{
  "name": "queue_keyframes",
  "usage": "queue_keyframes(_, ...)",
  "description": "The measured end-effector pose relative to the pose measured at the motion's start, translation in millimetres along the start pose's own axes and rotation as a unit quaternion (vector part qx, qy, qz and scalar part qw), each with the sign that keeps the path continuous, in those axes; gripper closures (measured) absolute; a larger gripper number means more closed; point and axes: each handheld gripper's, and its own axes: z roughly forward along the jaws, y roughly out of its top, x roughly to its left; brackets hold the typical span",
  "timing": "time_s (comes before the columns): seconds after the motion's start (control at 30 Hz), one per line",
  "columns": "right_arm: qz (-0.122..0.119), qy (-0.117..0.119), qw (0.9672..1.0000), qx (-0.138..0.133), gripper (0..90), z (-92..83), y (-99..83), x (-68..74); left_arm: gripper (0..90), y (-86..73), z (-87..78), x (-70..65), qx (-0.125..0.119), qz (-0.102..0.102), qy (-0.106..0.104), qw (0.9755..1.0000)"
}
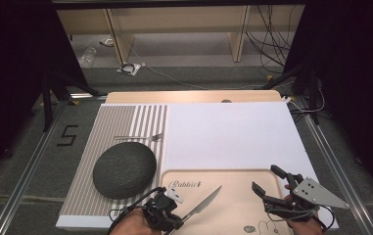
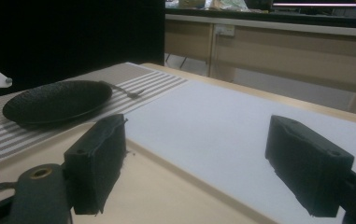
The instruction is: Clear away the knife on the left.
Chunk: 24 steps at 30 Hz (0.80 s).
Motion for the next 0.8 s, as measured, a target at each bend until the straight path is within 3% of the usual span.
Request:
queue_keyframes(0.5,-0.001,0.001,1.0,0.0,21.4,0.3,-0.1,0.1,79.1,3.8,16.2,-7.2,0.036,0.01,0.003,0.9993)
queue_keyframes(0.67,-0.002,0.002,1.0,0.0,21.4,0.3,0.0,0.2,79.1,4.0,19.5,-9.5,0.046,0.015,0.011,0.9988)
queue_keyframes(0.8,-0.001,0.002,1.0,0.0,21.5,0.1,0.0,0.2,79.0,4.1,21.5,-13.4,0.054,0.023,0.029,0.9978)
